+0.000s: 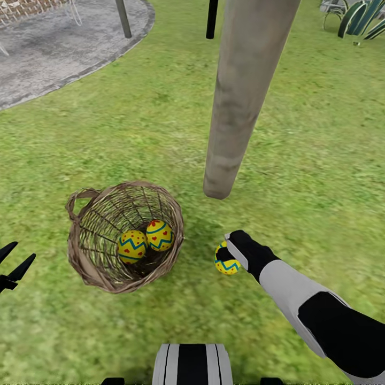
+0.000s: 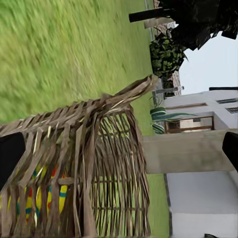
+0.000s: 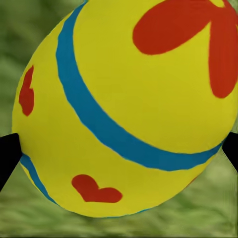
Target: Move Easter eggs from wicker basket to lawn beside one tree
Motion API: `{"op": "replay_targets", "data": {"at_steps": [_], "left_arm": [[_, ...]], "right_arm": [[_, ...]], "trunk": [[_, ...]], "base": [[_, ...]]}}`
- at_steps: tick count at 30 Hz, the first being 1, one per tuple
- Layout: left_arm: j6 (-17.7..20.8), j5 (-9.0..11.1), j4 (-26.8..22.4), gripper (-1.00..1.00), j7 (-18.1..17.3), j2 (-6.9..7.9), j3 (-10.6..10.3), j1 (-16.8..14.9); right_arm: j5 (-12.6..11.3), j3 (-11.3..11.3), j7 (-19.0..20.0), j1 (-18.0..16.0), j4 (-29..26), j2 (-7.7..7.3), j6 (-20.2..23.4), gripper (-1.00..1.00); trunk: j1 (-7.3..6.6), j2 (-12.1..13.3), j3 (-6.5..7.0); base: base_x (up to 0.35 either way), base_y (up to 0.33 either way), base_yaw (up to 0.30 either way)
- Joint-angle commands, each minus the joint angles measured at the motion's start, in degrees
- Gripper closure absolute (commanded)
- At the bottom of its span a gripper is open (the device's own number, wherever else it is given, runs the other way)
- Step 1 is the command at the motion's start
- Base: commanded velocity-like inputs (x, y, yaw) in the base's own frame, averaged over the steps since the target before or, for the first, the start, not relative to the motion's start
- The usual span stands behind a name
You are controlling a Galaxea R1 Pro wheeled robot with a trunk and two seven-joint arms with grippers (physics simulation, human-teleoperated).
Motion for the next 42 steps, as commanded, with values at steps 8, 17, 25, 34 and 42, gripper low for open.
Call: {"op": "replay_targets", "data": {"at_steps": [8, 17, 25, 34, 42], "left_arm": [[0.23, -0.15, 0.07, -1.0, -0.26, 0.01, 0.05, -0.06], [0.3, -0.16, -0.24, -1.0, -0.25, 0.25, 0.05, -0.08], [0.3, -0.16, -0.31, -1.0, -0.28, 0.26, 0.05, -0.08], [0.3, -0.15, -0.31, -1.0, -0.26, 0.26, 0.05, -0.08], [0.3, -0.09, -0.36, -1.0, -0.29, 0.29, -0.09, -0.08]], "right_arm": [[-2.91, 0.18, -0.56, 0.14, 3.09, -0.09, -2.97, -1.0], [-2.91, 0.18, -0.56, 0.14, 3.09, -0.14, -2.97, -1.0], [-2.91, 0.18, -0.56, 0.14, 3.09, -0.06, -2.97, -1.0], [-2.91, 0.21, -0.56, 0.14, 3.09, -0.05, -2.97, -1.0], [-2.91, 0.15, -0.49, 0.14, 3.03, -0.05, -2.92, -1.0]], "trunk": [[0.11, -0.04, -0.72], [-0.12, 0.08, 1.27], [-0.33, 0.19, 3.05], [-0.56, 0.31, 5.04], [-0.77, 0.42, 6.81]], "base": [[0.0, 0.0, 0.0], [0.0, 0.0, 0.0], [0.0, 0.0, 0.0], [0.0, 0.0, 0.0], [0.0, 0.0, 0.0]]}}
